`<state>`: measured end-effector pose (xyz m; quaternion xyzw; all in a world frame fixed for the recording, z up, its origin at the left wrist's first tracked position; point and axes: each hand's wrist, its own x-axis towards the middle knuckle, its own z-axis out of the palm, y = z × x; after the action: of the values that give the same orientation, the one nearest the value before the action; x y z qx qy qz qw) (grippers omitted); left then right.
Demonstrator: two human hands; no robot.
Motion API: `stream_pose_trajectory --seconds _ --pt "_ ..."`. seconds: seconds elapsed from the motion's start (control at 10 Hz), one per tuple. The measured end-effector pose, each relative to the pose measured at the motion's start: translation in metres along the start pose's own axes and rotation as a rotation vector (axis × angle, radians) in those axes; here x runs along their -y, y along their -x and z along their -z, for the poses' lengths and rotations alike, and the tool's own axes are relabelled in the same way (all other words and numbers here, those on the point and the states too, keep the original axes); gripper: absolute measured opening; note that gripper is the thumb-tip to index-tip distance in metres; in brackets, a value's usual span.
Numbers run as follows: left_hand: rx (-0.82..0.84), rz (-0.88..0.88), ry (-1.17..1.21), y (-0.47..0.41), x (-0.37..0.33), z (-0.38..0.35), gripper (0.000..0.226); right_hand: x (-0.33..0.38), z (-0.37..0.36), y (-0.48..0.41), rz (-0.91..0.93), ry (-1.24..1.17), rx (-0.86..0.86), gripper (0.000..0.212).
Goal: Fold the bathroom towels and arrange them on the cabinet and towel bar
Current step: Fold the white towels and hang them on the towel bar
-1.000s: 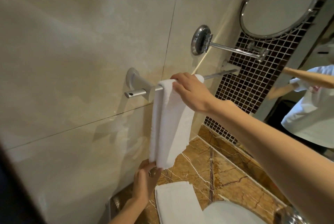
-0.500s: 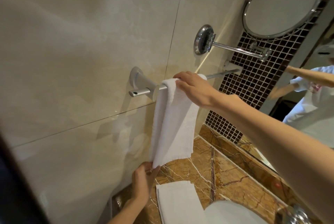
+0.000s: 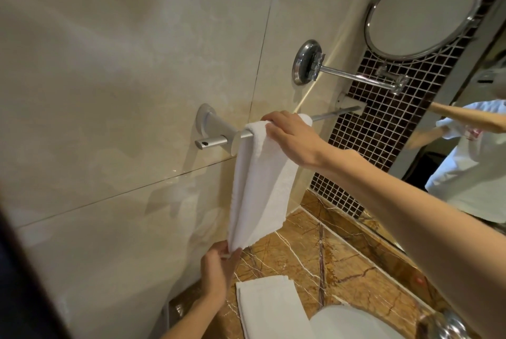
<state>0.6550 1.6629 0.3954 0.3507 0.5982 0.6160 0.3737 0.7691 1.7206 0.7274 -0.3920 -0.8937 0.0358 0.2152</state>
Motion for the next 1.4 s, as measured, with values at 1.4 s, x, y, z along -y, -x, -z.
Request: stream_pose_trajectory --seconds 1.4 --pt "-0.033 -0.15 -0.196 -0.009 -0.001 0.007 0.009 -0.014 -0.006 0.006 -0.062 -0.159 -0.315 0.04"
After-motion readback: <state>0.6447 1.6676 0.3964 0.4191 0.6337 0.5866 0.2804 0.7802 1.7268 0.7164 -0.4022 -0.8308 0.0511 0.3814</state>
